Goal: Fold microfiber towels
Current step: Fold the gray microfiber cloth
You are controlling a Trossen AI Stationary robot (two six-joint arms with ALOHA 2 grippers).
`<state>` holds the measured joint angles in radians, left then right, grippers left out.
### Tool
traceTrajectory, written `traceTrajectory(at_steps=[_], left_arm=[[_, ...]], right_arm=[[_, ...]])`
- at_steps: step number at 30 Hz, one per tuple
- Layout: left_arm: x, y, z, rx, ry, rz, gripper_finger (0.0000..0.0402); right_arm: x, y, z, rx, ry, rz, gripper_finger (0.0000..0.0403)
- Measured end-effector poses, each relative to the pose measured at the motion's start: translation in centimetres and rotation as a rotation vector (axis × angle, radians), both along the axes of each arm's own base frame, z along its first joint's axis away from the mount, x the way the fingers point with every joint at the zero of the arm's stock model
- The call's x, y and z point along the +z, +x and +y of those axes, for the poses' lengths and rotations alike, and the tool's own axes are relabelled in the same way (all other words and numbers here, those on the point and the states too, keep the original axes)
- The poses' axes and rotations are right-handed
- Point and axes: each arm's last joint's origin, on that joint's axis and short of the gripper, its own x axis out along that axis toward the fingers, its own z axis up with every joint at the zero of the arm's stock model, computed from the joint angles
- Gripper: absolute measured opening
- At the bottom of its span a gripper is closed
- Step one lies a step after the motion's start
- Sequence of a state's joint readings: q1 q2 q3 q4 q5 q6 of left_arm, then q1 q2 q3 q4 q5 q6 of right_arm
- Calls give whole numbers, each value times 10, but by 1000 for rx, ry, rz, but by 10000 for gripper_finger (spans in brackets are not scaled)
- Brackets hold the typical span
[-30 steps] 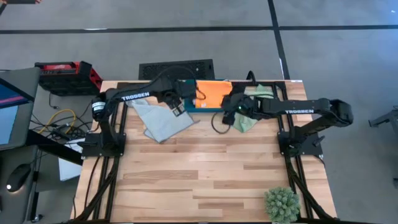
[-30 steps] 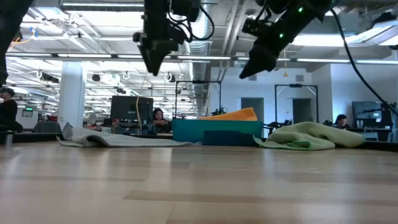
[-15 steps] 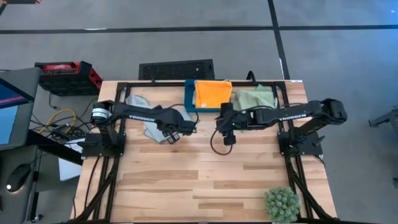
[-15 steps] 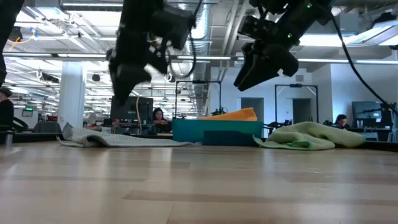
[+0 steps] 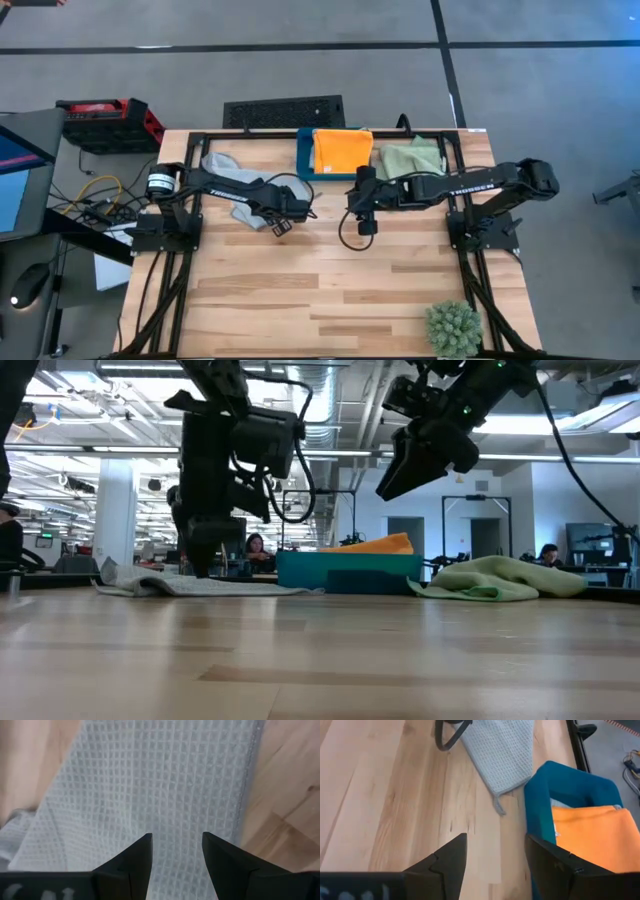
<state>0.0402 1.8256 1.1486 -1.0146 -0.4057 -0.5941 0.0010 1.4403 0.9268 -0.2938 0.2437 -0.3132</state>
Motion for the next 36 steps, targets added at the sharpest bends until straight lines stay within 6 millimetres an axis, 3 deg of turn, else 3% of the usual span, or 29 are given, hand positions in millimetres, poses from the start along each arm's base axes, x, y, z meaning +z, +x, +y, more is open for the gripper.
traceTrajectory(at_steps=[8,18,27,36], left_arm=[[-18,-2,-6,-44,-38,-49,165],[-20,0,-32,-120,-102,-63,165],[-20,11,-74,-213,-193,-220,165],[-19,15,-127,-342,-286,-379,165]], right_arm=[[0,0,3,10,1,-1,221],[0,0,4,10,2,0,221],[-4,-4,9,-25,51,42,221],[-6,-9,44,101,51,80,221]])
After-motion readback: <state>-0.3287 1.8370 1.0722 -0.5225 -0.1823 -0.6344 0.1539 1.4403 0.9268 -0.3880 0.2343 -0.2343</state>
